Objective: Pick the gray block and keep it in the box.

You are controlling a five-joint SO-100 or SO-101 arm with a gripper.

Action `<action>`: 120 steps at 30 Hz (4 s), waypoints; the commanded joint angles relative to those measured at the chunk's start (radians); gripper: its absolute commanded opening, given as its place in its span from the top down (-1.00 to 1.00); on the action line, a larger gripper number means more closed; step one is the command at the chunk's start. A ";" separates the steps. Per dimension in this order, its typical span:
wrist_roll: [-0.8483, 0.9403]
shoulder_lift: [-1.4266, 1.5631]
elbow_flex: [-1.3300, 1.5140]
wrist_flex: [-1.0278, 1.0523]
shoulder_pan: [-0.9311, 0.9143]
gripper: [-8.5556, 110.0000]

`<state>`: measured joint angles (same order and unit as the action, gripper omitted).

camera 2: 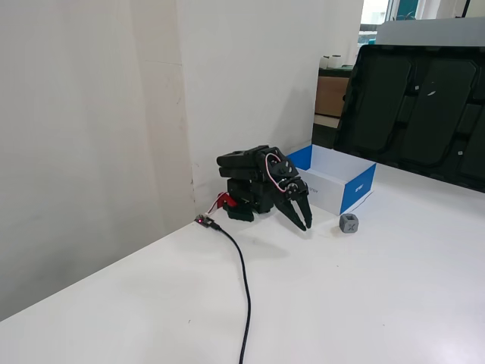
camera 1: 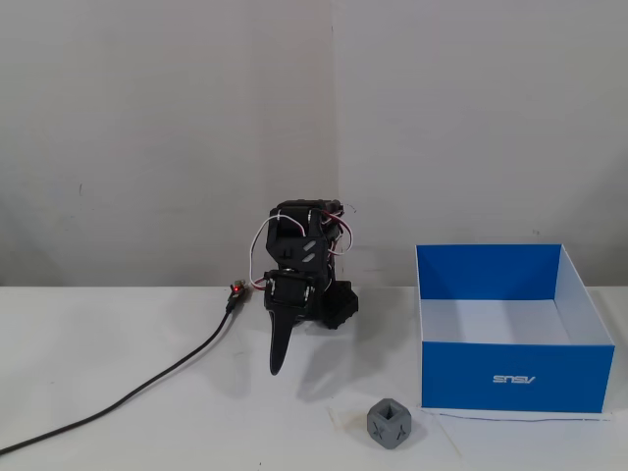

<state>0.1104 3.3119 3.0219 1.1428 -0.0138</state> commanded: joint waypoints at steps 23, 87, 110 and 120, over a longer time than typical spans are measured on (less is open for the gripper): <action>-0.009 0.118 0.009 0.002 0.000 0.85; -0.359 -0.718 -0.506 -0.095 0.347 0.85; -0.445 -1.315 -0.788 -0.158 0.520 0.33; -0.476 -1.505 -0.907 -0.158 0.566 0.29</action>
<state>-0.3513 1.8162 2.2059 0.9986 0.5369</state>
